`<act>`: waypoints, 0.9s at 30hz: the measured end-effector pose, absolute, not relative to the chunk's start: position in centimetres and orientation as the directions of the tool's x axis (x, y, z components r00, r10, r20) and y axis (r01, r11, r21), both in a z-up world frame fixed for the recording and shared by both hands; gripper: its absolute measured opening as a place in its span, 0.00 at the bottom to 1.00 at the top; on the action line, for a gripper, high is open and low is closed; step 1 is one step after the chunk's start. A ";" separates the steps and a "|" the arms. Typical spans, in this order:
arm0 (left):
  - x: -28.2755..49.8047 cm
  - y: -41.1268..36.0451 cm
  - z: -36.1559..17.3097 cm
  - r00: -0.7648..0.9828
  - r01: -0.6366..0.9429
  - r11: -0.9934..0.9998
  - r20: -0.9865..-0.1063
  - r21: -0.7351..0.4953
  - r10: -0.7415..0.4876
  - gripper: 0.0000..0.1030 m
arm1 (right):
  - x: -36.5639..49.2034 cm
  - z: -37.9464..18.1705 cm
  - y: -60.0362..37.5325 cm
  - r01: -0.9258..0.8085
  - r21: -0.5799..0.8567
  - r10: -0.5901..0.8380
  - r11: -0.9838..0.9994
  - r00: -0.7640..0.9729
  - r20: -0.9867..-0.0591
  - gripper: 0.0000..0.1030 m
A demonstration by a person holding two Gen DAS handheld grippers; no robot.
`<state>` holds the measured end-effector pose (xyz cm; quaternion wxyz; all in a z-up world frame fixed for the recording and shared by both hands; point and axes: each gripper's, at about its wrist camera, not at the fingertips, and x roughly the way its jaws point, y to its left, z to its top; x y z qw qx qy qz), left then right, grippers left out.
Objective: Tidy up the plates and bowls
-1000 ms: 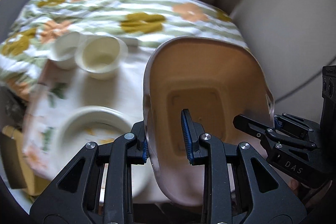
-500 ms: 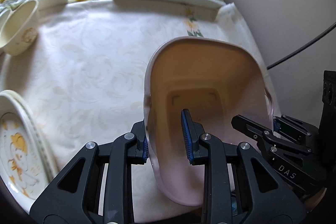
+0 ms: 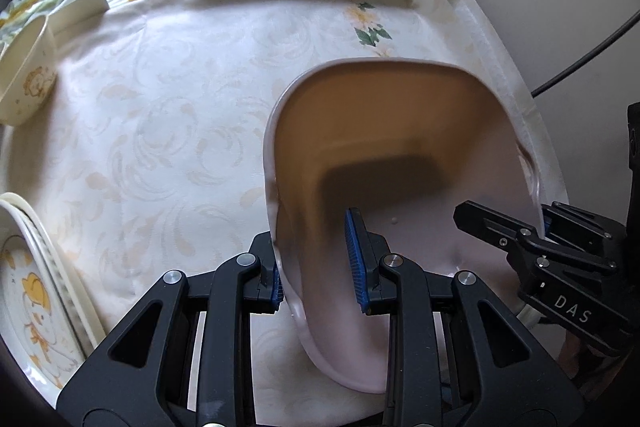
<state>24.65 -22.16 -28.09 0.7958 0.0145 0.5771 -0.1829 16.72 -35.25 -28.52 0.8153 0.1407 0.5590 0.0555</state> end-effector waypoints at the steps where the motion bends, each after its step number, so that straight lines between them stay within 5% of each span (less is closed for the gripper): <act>1: 25.0 -22.3 -28.3 0.263 0.308 0.934 -0.927 -0.182 -0.267 0.23 | 16.8 -28.6 -35.4 0.077 0.300 0.252 0.951 0.369 -0.894 0.23; 4: 25.3 -22.6 -29.0 0.245 0.313 0.938 -0.942 -0.148 -0.230 0.23 | 16.9 -28.8 -35.7 0.118 0.323 0.260 0.939 0.367 -0.893 0.25; 7: 25.2 -22.6 -29.2 0.244 0.321 0.936 -0.943 -0.141 -0.226 0.23 | 16.8 -29.1 -36.2 0.158 0.367 0.287 0.917 0.378 -0.880 0.55; 18: 25.3 -23.1 -29.3 0.236 0.352 0.926 -0.944 -0.137 -0.230 0.25 | 16.0 -29.1 -37.7 0.237 0.433 0.312 0.870 0.416 -0.854 0.56; 20: 25.4 -23.2 -29.3 0.228 0.361 0.921 -0.943 -0.150 -0.243 0.30 | 15.9 -29.0 -37.7 0.238 0.433 0.310 0.869 0.419 -0.853 0.56; 21: 25.4 -23.3 -29.3 0.224 0.363 0.919 -0.942 -0.157 -0.250 0.42 | 15.8 -29.0 -37.7 0.238 0.435 0.311 0.868 0.421 -0.852 0.56; 22: 25.4 -23.4 -29.3 0.219 0.365 0.916 -0.941 -0.167 -0.258 0.67 | 15.7 -28.9 -37.7 0.238 0.438 0.313 0.867 0.422 -0.851 0.56; 24: 25.2 -23.4 -29.1 0.244 0.358 0.921 -0.938 -0.151 -0.248 0.88 | 15.6 -28.9 -37.7 0.245 0.445 0.316 0.861 0.428 -0.847 0.56; 27: 25.0 -23.0 -28.9 0.254 0.351 0.923 -0.934 -0.154 -0.252 0.88 | 15.4 -28.6 -37.7 0.248 0.451 0.314 0.857 0.441 -0.841 0.56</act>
